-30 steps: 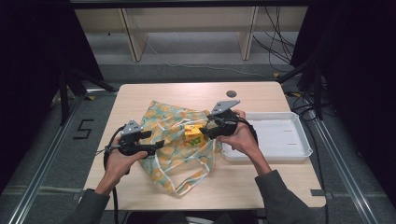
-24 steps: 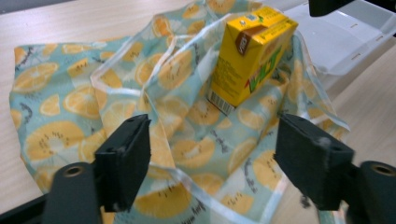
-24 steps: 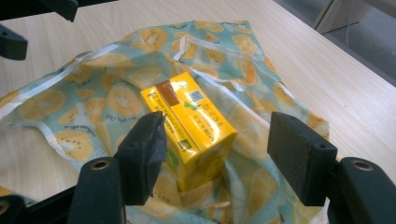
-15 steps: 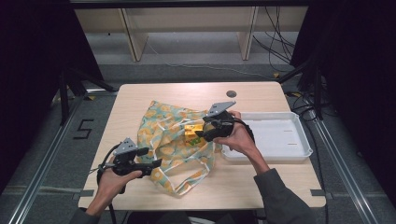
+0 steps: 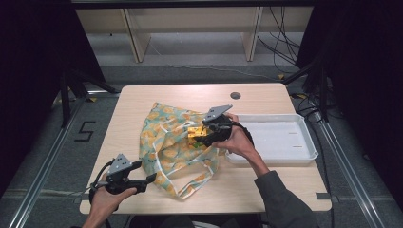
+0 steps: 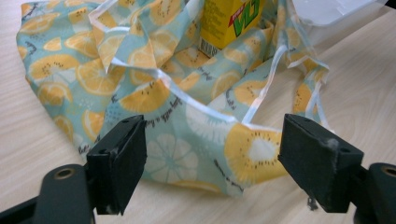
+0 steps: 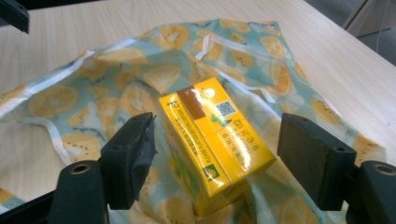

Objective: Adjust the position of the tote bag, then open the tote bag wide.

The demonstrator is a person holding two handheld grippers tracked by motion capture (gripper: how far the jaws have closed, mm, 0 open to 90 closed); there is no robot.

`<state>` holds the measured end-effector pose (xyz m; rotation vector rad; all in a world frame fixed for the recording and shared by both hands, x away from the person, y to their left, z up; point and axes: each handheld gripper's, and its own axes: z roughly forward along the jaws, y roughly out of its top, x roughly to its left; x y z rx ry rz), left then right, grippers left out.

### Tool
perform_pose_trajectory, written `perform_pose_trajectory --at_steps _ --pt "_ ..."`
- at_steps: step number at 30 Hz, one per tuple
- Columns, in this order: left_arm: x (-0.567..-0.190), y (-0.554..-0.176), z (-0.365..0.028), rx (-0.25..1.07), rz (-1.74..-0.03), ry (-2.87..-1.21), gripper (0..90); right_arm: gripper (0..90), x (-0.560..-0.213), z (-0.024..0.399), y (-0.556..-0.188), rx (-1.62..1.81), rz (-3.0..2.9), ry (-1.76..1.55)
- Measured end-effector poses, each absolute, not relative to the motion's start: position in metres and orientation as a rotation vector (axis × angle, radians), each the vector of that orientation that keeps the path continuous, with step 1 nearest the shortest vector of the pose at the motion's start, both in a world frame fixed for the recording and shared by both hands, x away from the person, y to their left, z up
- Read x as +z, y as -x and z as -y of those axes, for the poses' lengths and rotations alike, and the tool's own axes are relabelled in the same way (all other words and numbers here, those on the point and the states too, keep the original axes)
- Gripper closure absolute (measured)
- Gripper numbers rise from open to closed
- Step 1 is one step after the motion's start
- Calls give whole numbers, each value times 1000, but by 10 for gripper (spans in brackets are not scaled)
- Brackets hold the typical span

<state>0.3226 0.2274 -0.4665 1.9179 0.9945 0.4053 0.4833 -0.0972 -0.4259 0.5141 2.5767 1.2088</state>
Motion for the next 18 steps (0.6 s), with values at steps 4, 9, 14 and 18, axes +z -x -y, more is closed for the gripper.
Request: perform_pose_trajectory --at_steps 4,9,14,18 --pt "-472 -318 -231 415 -1003 -1929 216 266 -430 95 -485 1187 -2592 -532" --pt "-477 -311 -229 412 -1021 -1930 212 263 -435 93 -489 1180 -2603 -550" --pt "-479 -306 -231 416 -1017 -1939 210 262 -440 87 -492 1181 -2619 -522" --pt "-482 -306 -233 406 -1021 -1951 208 265 -442 84 -493 1176 -2645 -519"
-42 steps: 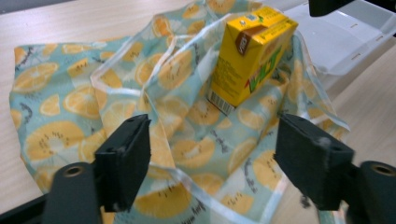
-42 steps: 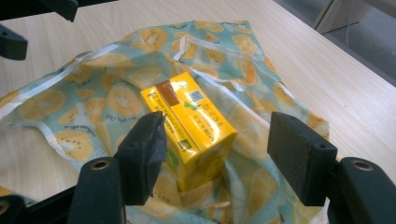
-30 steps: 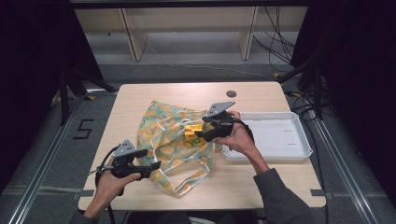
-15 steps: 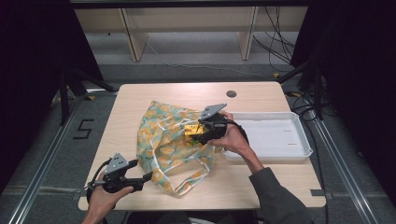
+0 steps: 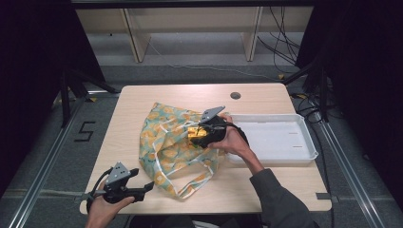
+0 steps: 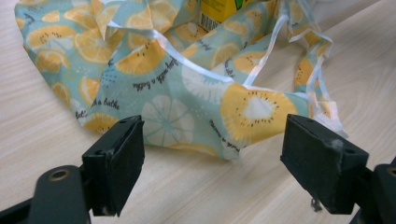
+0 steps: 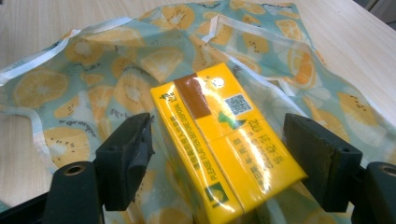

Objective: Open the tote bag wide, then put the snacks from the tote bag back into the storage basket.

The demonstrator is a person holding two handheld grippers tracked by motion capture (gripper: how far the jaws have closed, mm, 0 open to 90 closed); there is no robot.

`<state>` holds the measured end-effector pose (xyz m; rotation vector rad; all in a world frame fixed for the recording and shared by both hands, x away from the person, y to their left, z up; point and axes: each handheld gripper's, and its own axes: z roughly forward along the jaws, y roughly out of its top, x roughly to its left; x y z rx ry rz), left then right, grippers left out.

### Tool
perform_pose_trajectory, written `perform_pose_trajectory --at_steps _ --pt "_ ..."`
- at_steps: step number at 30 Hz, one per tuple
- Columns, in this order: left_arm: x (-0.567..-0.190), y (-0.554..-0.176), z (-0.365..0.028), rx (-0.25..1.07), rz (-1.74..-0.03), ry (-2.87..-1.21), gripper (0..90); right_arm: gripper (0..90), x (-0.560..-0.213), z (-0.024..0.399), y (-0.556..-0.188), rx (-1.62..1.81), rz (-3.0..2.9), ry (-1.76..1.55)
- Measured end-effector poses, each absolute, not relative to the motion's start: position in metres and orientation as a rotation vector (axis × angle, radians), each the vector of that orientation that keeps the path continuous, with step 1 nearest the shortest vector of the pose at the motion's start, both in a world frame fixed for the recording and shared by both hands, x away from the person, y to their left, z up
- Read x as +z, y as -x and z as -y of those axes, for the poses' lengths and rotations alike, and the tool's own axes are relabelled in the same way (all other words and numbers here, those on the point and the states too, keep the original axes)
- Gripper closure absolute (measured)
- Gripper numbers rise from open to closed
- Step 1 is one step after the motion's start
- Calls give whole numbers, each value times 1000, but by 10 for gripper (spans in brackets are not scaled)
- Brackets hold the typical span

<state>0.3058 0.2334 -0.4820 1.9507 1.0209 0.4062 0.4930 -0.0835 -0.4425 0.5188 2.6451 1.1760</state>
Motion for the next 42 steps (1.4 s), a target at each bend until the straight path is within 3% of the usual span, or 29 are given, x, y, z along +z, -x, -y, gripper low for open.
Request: perform_pose_trajectory --at_steps 9,10,16,19,33,42 --pt "-486 -306 -240 411 -1011 -2018 207 296 -450 77 -496 1141 -2664 -488" --pt "-489 -306 -237 420 -1031 -1954 208 298 -450 78 -496 1137 -2670 -482" --pt "-488 -306 -236 399 -1036 -1965 207 329 -452 78 -498 1153 -2673 -440" --pt "-488 -307 -239 403 -1019 -2007 207 390 -452 78 -499 1150 -2684 -410" --pt "-489 -305 -239 405 -1004 -2032 199 491 -451 78 -501 1153 -2700 -338" --pt "-491 -305 -239 411 -1018 -2028 199 509 -449 75 -498 1162 -2710 -340"
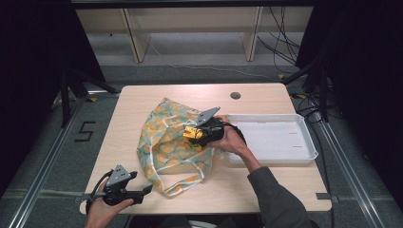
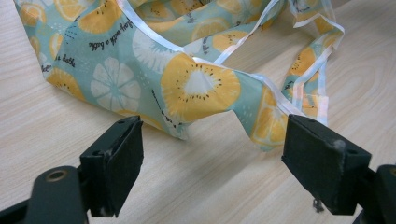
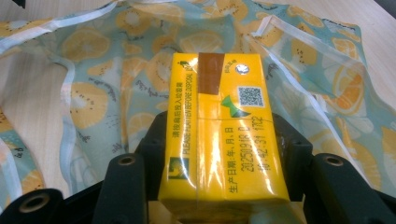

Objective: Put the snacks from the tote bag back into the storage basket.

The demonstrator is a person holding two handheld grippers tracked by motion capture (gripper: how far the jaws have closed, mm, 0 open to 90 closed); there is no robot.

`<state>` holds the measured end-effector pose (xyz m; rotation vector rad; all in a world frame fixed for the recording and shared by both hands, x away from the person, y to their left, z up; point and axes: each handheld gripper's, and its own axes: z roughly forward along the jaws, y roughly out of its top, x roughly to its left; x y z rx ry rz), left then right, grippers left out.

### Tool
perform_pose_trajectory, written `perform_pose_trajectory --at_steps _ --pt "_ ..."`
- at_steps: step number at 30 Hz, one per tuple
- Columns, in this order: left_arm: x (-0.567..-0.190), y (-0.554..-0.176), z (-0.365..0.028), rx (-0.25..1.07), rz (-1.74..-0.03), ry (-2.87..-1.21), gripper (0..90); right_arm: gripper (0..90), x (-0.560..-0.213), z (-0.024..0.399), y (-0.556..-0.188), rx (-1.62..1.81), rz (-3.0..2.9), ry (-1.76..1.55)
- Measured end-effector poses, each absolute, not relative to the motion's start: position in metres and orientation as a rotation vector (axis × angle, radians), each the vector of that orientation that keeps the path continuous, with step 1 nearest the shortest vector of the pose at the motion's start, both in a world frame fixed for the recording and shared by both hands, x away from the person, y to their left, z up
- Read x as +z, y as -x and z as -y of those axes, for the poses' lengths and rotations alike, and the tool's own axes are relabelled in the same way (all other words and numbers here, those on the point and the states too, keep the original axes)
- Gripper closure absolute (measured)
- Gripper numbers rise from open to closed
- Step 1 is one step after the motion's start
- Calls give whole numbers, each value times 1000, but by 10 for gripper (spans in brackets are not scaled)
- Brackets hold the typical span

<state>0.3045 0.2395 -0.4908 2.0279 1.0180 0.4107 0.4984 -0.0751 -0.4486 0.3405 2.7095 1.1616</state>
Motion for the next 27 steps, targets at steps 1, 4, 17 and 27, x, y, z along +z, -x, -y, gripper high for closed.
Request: perform_pose_trajectory --at_steps 1,4,17,27 --pt "-493 -304 -237 411 -1038 -1973 199 510 -447 74 -497 1162 -2715 -343" --pt "-492 -304 -237 409 -1035 -1974 199 511 -445 72 -496 1167 -2717 -331" --pt "-492 -304 -241 417 -1021 -2038 200 512 -418 73 -487 1286 -2663 -306" --pt "-489 -304 -244 439 -1033 -2013 200 513 -393 84 -482 1362 -2600 -352"
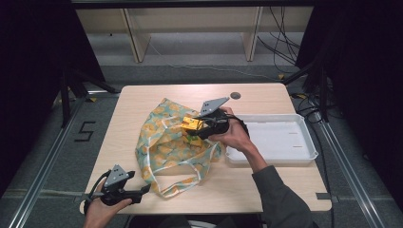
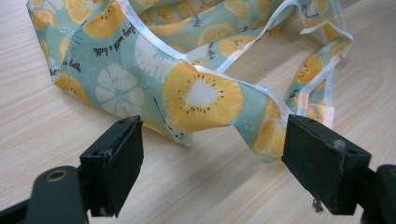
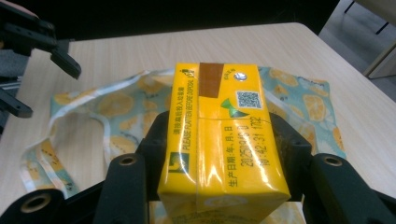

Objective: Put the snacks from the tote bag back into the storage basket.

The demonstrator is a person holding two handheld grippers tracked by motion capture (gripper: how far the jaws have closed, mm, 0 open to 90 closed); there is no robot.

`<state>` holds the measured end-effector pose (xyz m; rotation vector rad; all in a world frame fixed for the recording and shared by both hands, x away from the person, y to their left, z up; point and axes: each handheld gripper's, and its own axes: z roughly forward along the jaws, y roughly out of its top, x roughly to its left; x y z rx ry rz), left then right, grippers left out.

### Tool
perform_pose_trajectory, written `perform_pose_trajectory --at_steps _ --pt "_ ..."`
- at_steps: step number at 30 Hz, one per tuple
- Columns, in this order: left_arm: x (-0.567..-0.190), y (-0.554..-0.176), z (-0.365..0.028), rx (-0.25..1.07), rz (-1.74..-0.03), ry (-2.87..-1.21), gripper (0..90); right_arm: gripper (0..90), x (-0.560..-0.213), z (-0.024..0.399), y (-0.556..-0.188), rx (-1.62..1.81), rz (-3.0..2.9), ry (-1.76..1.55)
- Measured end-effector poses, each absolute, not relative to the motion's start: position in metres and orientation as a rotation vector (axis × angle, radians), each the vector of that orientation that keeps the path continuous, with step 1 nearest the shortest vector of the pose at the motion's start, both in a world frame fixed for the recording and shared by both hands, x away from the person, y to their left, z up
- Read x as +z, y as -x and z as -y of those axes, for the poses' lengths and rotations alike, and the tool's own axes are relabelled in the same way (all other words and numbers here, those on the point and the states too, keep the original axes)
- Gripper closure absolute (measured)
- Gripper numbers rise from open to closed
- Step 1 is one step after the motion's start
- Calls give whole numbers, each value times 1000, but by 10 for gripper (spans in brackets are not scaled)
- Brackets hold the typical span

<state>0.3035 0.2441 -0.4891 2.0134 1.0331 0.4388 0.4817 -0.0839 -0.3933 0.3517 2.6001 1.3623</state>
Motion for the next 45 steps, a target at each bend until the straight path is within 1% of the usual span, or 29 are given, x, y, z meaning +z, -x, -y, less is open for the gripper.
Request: perform_pose_trajectory --at_steps 5,6,8,13,16,17,18,24,33,37,38,40,42,43,45 --pt "-489 -304 -247 446 -1025 -2024 200 513 -379 90 -477 1384 -2576 -329" --pt "-490 -303 -245 440 -1053 -1976 200 513 -377 91 -476 1381 -2571 -323" --pt "-490 -303 -245 445 -1062 -1973 200 513 -374 94 -474 1393 -2566 -341" --pt "-490 -304 -248 440 -1060 -1971 200 513 -368 100 -471 1398 -2561 -343" --pt "-490 -304 -249 468 -1060 -1945 199 513 -366 103 -469 1402 -2558 -352" --pt "-489 -303 -251 457 -1078 -1959 199 514 -365 105 -469 1389 -2561 -345" --pt "-489 -303 -250 450 -1079 -1936 199 514 -363 109 -468 1394 -2553 -334" --pt "-488 -301 -253 457 -1084 -1945 198 514 -358 124 -464 1395 -2556 -358" --pt "-488 -302 -254 465 -1082 -1937 198 514 -355 146 -458 1413 -2528 -369" --pt "-489 -302 -255 467 -1104 -1912 192 514 -357 164 -455 1411 -2517 -390" --pt "-489 -302 -257 465 -1102 -1932 190 514 -357 168 -453 1408 -2521 -399" --pt "-490 -302 -256 466 -1109 -1921 190 514 -357 171 -453 1414 -2510 -398" --pt "-489 -302 -259 471 -1102 -1963 190 514 -357 178 -453 1401 -2493 -404" --pt "-490 -303 -258 469 -1119 -1928 190 514 -358 184 -451 1393 -2507 -439" --pt "-490 -302 -258 473 -1124 -1923 189 514 -359 187 -451 1390 -2510 -443"
